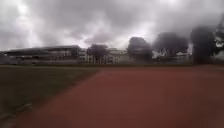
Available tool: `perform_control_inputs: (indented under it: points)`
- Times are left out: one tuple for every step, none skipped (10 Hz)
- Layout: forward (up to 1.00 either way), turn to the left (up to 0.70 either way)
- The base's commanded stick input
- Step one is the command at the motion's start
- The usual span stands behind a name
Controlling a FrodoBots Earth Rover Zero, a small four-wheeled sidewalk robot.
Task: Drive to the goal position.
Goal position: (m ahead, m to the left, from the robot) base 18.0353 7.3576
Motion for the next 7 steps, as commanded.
perform_control_inputs:
  points:
    - [0.70,0.00]
    - [0.70,0.00]
    - [0.70,0.00]
    - [0.70,0.00]
    - [0.70,0.00]
    - [0.70,0.00]
    - [0.70,0.00]
